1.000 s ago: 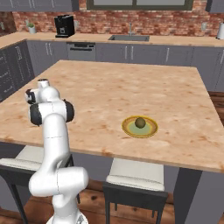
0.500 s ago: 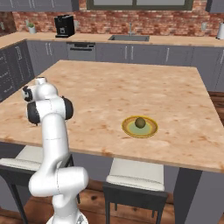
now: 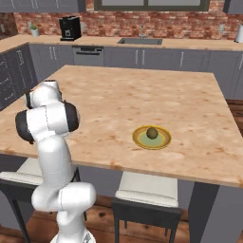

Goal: Transport the steak and potato to the fridge. Place the steak on the rack containing meat and place the potato on the rack containing the vegetable, ensuring meats and vegetables are on different racks.

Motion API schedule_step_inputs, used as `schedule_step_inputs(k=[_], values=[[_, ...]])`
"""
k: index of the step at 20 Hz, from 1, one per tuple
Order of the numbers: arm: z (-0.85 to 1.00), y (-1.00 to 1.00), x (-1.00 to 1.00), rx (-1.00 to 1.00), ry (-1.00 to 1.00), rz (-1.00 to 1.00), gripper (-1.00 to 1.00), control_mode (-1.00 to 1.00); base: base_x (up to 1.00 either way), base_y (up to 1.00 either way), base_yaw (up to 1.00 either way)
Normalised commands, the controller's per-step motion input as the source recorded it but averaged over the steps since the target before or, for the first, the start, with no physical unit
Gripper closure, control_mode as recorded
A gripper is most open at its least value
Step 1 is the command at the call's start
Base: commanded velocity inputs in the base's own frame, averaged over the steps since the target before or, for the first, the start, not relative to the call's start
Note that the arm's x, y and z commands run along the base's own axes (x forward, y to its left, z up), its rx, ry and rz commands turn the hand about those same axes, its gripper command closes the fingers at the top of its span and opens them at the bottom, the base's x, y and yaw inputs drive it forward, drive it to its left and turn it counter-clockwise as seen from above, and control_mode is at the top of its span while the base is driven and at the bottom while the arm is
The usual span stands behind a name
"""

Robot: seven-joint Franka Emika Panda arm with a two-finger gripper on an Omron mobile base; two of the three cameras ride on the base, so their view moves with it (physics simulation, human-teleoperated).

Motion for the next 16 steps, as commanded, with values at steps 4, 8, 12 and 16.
schedule_step_inputs(k=[4, 8, 12, 16], values=[[0.69, -1.00, -0.99, 0.18, -0.18, 0.02, 1.00, -1.00, 0.00, 0.00, 0.00], [0.79, -1.00, -1.00, 0.04, -0.31, 0.18, 1.00, -1.00, 0.00, 0.00, 0.00], [1.00, -0.97, -1.00, 0.02, -0.04, 0.18, 1.00, -1.00, 0.00, 0.00, 0.00], [1.00, -0.63, -0.99, 0.00, 0.00, 0.12, 1.00, -1.00, 0.00, 0.00, 0.00]])
